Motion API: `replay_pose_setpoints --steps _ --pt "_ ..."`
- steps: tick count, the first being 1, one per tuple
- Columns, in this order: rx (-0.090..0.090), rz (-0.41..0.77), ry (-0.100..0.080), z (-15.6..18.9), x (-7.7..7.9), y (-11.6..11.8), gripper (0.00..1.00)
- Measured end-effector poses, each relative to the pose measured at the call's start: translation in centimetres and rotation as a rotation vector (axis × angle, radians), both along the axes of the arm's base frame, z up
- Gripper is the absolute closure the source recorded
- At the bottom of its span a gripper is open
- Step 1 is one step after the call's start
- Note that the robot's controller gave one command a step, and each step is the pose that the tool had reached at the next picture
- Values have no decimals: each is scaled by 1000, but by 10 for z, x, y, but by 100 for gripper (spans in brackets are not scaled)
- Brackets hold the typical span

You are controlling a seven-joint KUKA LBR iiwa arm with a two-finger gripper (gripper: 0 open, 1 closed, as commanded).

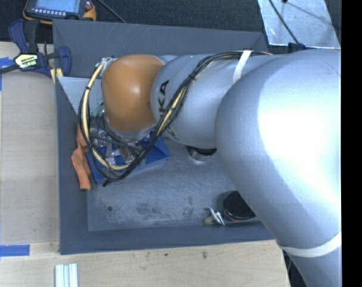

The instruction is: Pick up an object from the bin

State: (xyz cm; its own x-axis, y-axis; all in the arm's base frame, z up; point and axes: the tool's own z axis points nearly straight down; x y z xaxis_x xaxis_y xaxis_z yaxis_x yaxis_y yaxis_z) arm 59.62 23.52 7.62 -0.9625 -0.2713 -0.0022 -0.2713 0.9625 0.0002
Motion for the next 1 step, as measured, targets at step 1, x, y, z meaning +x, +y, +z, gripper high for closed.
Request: replay_pose_setpoints --steps 1 --pt "0 0 0 0 0 0 100"
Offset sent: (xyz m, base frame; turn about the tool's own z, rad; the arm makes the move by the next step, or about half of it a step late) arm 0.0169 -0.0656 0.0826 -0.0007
